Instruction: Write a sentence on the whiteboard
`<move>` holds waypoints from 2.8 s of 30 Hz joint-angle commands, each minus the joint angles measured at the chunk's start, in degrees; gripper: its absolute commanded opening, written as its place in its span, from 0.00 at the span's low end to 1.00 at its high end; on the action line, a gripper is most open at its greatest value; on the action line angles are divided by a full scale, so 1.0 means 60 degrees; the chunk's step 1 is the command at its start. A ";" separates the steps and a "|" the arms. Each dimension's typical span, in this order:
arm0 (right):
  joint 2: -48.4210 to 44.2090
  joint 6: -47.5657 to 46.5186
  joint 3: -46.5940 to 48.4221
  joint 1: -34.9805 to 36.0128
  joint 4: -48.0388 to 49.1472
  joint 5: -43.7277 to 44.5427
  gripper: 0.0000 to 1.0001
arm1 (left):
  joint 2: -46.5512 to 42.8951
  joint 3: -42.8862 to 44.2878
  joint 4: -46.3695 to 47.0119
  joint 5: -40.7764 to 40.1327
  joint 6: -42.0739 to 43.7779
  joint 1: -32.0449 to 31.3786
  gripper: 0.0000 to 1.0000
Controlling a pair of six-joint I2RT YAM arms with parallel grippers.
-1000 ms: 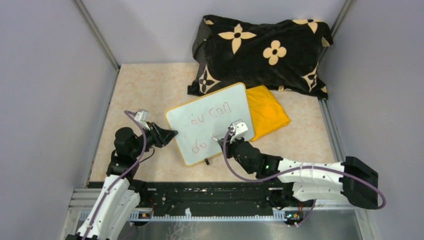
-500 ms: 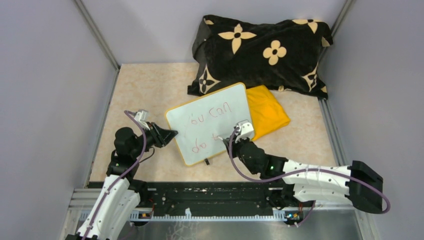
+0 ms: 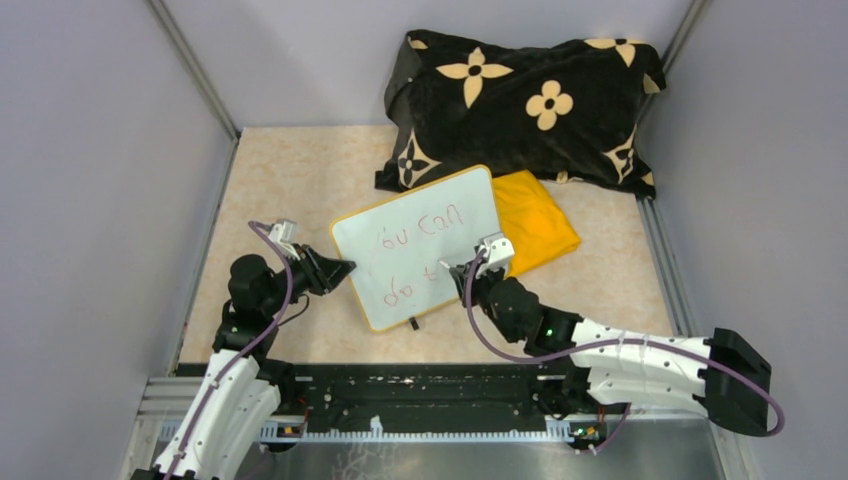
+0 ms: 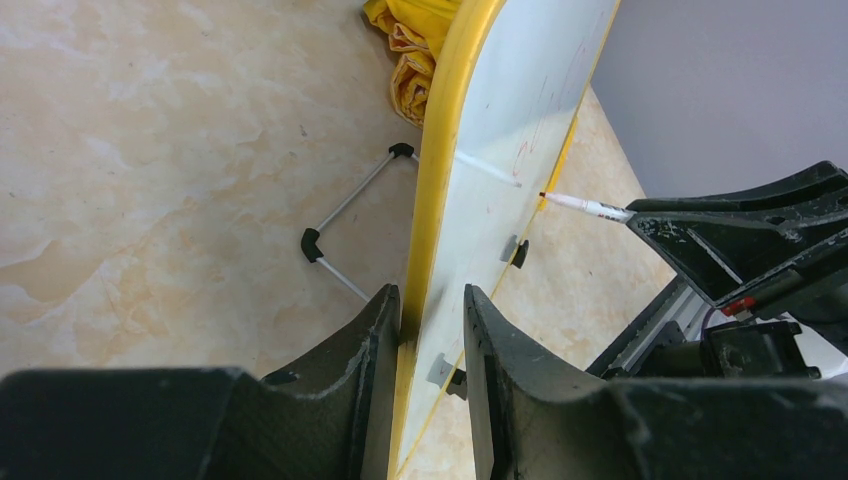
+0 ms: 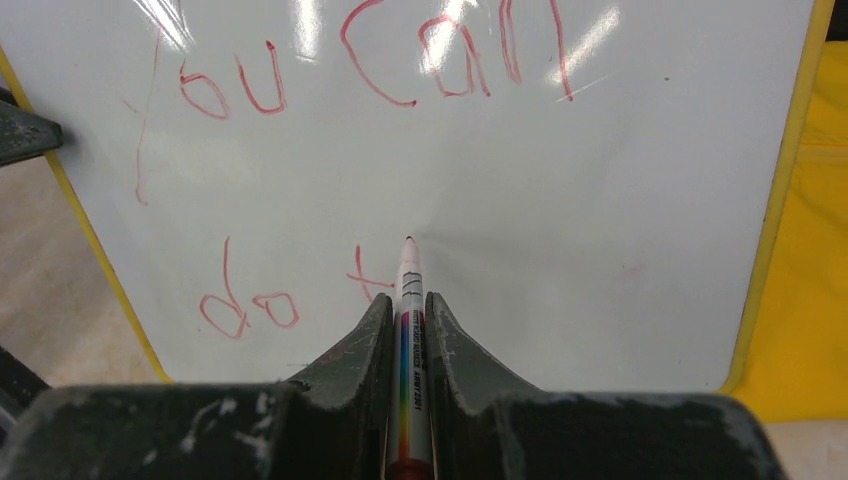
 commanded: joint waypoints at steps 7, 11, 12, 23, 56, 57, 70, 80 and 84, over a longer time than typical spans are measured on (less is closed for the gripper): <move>0.0466 -0.0370 0.0805 -0.0446 0.1017 -0.0522 0.00 | -0.0122 -0.0061 0.0309 0.0224 -0.0046 -0.0004 0.36; 0.0544 -0.0348 0.0797 -0.0447 0.1044 -0.0561 0.00 | -0.0118 -0.0061 0.0321 0.0230 -0.0047 -0.0005 0.36; 0.0560 -0.0342 0.0788 -0.0455 0.1044 -0.0567 0.00 | -0.0124 -0.0061 0.0326 0.0231 -0.0056 0.0001 0.36; 0.0786 0.0040 0.0566 -0.0519 0.0742 -0.0532 0.00 | -0.0125 -0.0061 0.0328 0.0233 -0.0061 0.0004 0.36; -0.0014 0.1168 -0.0661 -0.0505 -0.0407 -0.1022 0.00 | 0.0051 -0.0061 0.0398 0.0310 -0.0061 0.0003 0.36; -0.0008 0.1164 -0.0658 -0.0502 -0.0386 -0.1017 0.00 | 0.0059 -0.0061 0.0397 0.0303 -0.0061 -0.0001 0.36; 0.0377 0.0714 0.0078 -0.0499 0.0014 -0.0826 0.00 | 0.0041 -0.0075 0.0399 0.0322 -0.0061 -0.0009 0.36; 0.0403 0.0303 0.0366 -0.0522 0.0165 -0.0540 0.00 | 0.0007 -0.0076 0.0397 0.0310 -0.0072 0.0004 0.36; 0.0345 0.0168 0.0393 -0.0536 0.0180 -0.0414 0.00 | -0.0005 -0.0076 0.0399 0.0308 -0.0076 -0.0004 0.36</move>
